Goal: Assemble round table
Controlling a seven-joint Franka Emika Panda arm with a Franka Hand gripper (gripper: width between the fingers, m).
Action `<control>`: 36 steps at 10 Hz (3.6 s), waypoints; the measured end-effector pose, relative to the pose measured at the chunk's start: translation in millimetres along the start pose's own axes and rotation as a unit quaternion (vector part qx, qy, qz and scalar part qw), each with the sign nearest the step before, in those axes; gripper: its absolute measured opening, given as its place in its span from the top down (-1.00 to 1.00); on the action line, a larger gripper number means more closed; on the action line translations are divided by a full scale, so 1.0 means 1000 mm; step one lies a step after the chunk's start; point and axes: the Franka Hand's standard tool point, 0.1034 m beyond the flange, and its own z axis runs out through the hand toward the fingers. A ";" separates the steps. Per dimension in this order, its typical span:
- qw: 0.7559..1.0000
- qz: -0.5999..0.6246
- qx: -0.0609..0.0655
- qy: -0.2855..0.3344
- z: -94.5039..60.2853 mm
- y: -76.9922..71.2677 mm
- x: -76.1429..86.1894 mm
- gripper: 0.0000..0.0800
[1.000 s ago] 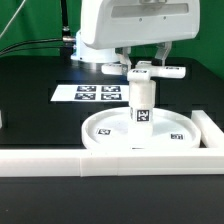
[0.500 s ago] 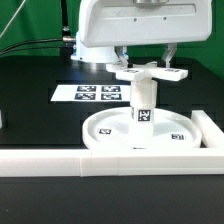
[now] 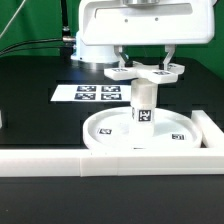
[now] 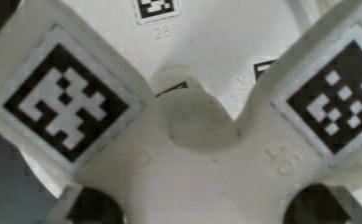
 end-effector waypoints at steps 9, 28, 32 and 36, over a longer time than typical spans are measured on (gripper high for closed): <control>0.955 0.295 0.019 -0.002 0.001 0.000 0.002 -0.11; 0.918 0.393 0.057 -0.008 -0.030 -0.019 0.002 -0.62; 0.978 0.204 0.054 -0.005 -0.030 -0.026 -0.001 -0.62; 0.999 -0.004 0.051 0.007 -0.027 -0.025 0.000 -0.62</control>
Offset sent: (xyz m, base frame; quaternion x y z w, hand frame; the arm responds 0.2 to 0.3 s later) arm -0.0032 -0.0030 -0.0110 -0.0001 -0.0024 0.2481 0.9687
